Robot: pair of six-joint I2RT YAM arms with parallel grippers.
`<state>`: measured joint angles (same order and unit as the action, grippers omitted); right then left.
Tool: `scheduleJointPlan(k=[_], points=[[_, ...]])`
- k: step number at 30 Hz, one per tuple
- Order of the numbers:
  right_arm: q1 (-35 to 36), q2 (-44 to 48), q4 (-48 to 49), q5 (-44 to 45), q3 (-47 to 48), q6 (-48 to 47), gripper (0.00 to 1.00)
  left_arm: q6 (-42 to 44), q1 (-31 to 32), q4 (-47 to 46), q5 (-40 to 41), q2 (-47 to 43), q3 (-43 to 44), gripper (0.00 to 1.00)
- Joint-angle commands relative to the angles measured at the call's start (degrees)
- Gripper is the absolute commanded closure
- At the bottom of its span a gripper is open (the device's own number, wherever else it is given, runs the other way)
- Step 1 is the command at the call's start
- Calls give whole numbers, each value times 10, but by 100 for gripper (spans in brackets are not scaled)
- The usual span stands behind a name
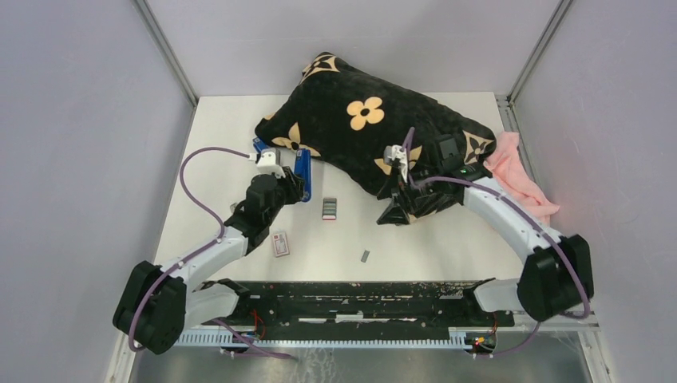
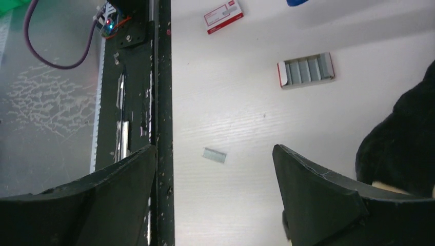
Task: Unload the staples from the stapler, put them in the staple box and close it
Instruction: Pick up the stapler from the center of the board, then unload the staple at the center of the board.
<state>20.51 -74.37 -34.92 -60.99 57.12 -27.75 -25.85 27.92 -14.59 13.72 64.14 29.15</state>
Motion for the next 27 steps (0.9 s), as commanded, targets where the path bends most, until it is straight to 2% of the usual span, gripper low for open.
scheduleJointPlan(k=[1, 8, 10, 13, 14, 22, 27], points=[[32, -87, 196, 14, 52, 131, 10, 44, -40, -222, -129, 5, -18, 97], [62, -192, 408, -7, 101, 345, 11, 1, -87, -373, -267, 20, -52, 97], [61, -187, 357, -23, 110, 307, 11, 7, -88, -404, -300, 18, -60, 97], [61, -180, 179, -42, 148, 171, 11, 20, -89, -464, -331, 13, -85, 97], [59, -178, 152, -45, 152, 149, 11, 23, -89, -477, -337, 16, -90, 97], [43, -176, 223, -55, 124, 199, 11, 0, -102, -522, -400, 37, -83, 97], [42, -173, 225, -67, 127, 201, 11, -23, -107, -543, -415, 28, -82, 97]])
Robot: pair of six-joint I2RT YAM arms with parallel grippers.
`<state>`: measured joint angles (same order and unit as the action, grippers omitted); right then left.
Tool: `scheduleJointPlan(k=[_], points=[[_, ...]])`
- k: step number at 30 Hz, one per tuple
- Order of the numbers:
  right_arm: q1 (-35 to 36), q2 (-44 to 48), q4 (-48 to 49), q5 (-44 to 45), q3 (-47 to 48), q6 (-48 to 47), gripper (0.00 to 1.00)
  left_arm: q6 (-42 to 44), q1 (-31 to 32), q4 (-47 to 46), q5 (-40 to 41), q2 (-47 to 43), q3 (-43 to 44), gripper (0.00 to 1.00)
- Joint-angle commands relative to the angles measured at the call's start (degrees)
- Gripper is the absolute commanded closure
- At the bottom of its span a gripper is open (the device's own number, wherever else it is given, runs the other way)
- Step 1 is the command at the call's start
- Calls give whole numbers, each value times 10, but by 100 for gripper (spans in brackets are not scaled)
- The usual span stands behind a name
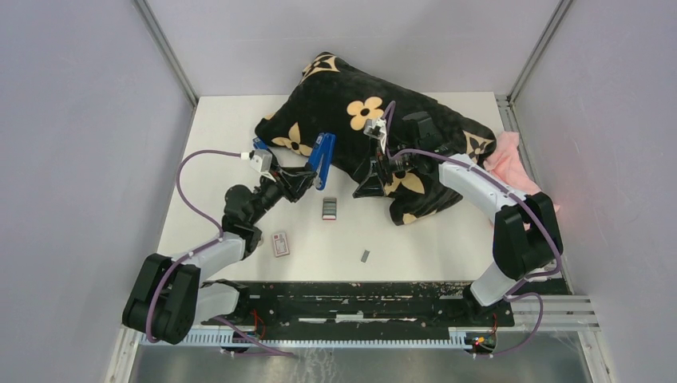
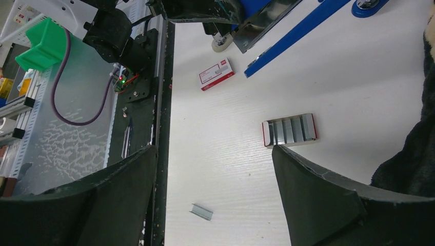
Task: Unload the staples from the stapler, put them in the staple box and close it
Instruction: Unload the staple at the center of the board.
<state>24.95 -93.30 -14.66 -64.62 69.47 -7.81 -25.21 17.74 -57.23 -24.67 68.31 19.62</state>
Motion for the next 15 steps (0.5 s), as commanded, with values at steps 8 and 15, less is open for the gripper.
scheduleJointPlan(k=[8, 15], points=[[-2, 19, 46, -49, -2, 22, 11, -89, -11, -163, -47, -9, 12, 97], [-2, 26, 134, -36, -14, 114, 8, -127, -12, -170, -46, -25, 19, 97]])
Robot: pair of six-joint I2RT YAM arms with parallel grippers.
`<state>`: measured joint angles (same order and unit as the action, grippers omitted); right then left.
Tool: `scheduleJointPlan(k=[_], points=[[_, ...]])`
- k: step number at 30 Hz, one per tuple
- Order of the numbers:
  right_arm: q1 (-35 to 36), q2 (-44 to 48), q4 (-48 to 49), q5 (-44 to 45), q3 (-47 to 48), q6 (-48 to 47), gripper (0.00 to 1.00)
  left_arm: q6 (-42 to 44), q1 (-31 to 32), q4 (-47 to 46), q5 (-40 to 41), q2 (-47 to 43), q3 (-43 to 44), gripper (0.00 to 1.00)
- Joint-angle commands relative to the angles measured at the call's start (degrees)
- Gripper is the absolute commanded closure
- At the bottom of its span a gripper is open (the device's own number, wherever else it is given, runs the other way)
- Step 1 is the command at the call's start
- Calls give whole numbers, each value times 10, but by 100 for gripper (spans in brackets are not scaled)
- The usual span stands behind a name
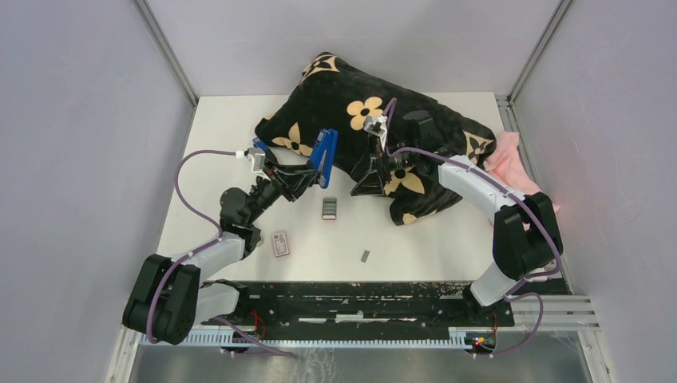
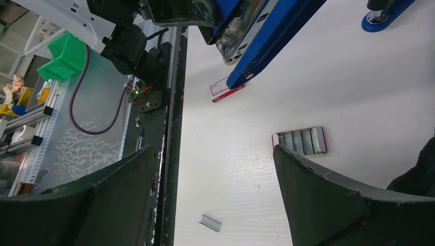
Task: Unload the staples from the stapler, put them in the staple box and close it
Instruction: Unload the staple at the center of the board.
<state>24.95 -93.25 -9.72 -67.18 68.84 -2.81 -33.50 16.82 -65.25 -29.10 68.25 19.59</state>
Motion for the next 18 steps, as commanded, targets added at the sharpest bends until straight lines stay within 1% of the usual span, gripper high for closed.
scheduleJointPlan(k=[1, 3, 4, 8, 10, 12, 15, 18], points=[[-2, 24, 91, -8, -6, 77, 8, -48, -4, -91, -1, -23, 20, 97], [-2, 20, 133, -3, -11, 111, 7, -61, -4, -100, 2, -18, 21, 97], [-2, 18, 165, 0, -17, 150, 6, -73, -3, -109, 1, -9, 23, 97], [3, -4, 325, 19, -41, 292, 4, -118, -4, -160, -13, 30, 32, 97], [13, -20, 395, 37, -50, 347, 3, -140, -4, -189, -19, 47, 35, 97], [26, -34, 455, 66, -66, 380, 2, -156, -4, -211, -24, 56, 39, 97], [45, -60, 551, 82, -81, 418, 2, -172, -3, -219, -28, 57, 42, 97], [56, -82, 609, 89, -80, 451, 3, -183, -4, -219, -34, 48, 44, 97]])
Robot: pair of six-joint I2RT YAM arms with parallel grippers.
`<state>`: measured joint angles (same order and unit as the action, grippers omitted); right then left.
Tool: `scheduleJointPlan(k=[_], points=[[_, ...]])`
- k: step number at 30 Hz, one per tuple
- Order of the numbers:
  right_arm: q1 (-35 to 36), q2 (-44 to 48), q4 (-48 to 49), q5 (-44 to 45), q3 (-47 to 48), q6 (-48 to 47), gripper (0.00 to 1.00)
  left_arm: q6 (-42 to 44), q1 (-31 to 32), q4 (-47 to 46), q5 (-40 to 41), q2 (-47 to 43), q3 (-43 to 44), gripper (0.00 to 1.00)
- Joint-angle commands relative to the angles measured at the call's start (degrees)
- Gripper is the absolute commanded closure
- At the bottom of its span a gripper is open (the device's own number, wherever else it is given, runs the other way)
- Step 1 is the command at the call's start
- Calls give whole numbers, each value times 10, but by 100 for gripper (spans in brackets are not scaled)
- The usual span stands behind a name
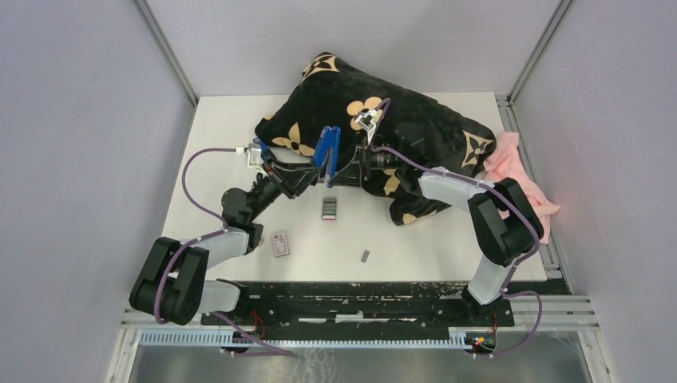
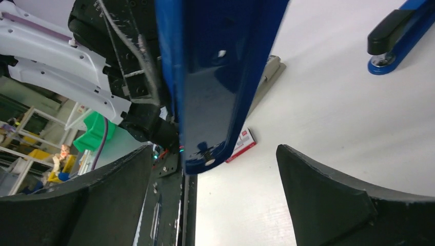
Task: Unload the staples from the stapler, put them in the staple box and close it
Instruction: Unload the staple at the center of the board.
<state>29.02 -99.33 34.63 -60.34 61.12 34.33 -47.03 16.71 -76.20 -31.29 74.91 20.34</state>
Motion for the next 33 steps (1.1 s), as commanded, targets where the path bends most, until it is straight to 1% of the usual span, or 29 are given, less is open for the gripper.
scheduleJointPlan(k=[1, 5, 7, 10, 12, 14, 16, 18, 19, 20, 21, 22, 23, 24, 25, 27, 28, 30, 33], points=[[17, -28, 190, 21, -3, 94, 4, -53, -3, -111, -14, -21, 37, 97], [26, -33, 234, 15, -5, 118, 7, -71, -3, -126, -21, -20, 36, 97], [29, -30, 241, 9, -4, 124, 13, -76, -2, -135, -24, -17, 36, 97], [29, -26, 245, -2, 0, 127, 26, -78, -3, -139, -28, -13, 39, 97], [30, -25, 245, -10, 3, 125, 37, -78, -3, -139, -30, -10, 42, 97], [29, -25, 245, -16, 4, 125, 51, -79, -3, -139, -33, -5, 46, 97], [29, -24, 245, -22, 6, 124, 68, -81, -3, -138, -35, -1, 49, 97], [28, -20, 242, -29, 8, 119, 88, -80, -4, -131, -43, 3, 54, 96], [27, -17, 239, -30, 8, 115, 96, -78, -4, -126, -46, 5, 56, 92], [26, -13, 232, -31, 8, 110, 98, -77, -3, -119, -51, 7, 58, 82], [24, -10, 220, -30, 8, 101, 98, -73, -4, -112, -54, 10, 60, 71], [21, -7, 205, -30, 8, 91, 98, -68, -4, -103, -59, 11, 63, 57], [18, -5, 186, -30, 10, 78, 98, -62, -4, -90, -66, 12, 65, 46], [14, -2, 166, -30, 11, 65, 98, -55, -5, -70, -73, 10, 69, 37], [10, 0, 147, -32, 12, 52, 99, -41, -5, -48, -86, 8, 71, 31], [2, 5, 118, -36, 14, 30, 98, -8, -5, -10, -115, 0, 79, 23], [0, 8, 103, -39, 14, 17, 98, 12, -5, 17, -126, -5, 83, 21], [-3, 15, 69, -44, 17, -13, 98, 62, -5, 84, -142, -17, 93, 20], [-5, 26, 33, -52, 17, -47, 99, 136, -5, 201, -143, -30, 112, 20]])
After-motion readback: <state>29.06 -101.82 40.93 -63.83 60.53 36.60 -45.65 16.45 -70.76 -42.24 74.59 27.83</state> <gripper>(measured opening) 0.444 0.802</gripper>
